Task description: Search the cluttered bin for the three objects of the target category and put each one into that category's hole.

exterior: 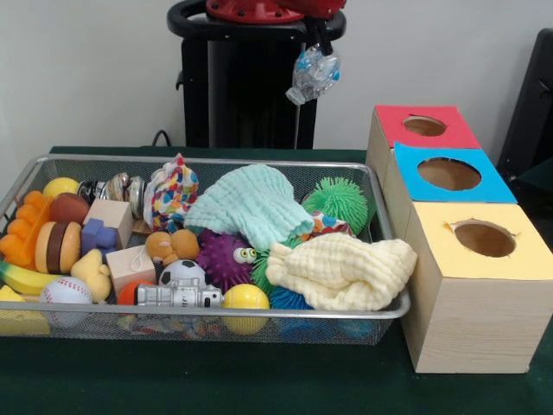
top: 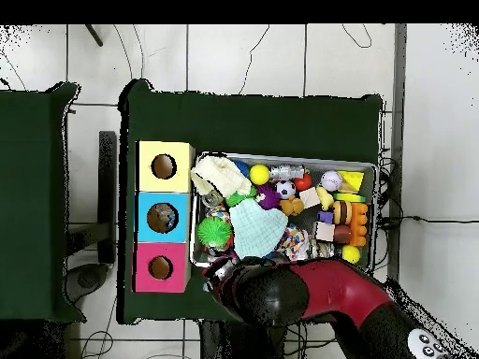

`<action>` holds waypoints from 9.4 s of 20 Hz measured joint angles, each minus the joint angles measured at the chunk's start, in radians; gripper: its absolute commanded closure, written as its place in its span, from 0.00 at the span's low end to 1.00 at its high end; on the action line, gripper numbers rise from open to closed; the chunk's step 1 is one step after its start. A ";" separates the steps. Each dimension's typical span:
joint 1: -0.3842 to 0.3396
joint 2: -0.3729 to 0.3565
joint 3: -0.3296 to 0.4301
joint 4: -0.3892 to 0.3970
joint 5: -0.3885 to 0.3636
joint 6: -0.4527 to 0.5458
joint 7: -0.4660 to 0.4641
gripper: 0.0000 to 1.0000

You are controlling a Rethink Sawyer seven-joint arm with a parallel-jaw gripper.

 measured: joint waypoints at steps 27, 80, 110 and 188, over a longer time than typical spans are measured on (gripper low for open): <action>0.245 -0.034 0.035 0.019 0.197 -0.296 0.094 1.00; 0.373 0.076 -0.219 -0.076 0.178 -0.409 0.094 1.00; 0.384 0.076 -0.220 -0.076 0.178 -0.409 0.094 1.00; 0.469 0.270 -0.350 -0.173 0.049 -0.594 0.094 0.00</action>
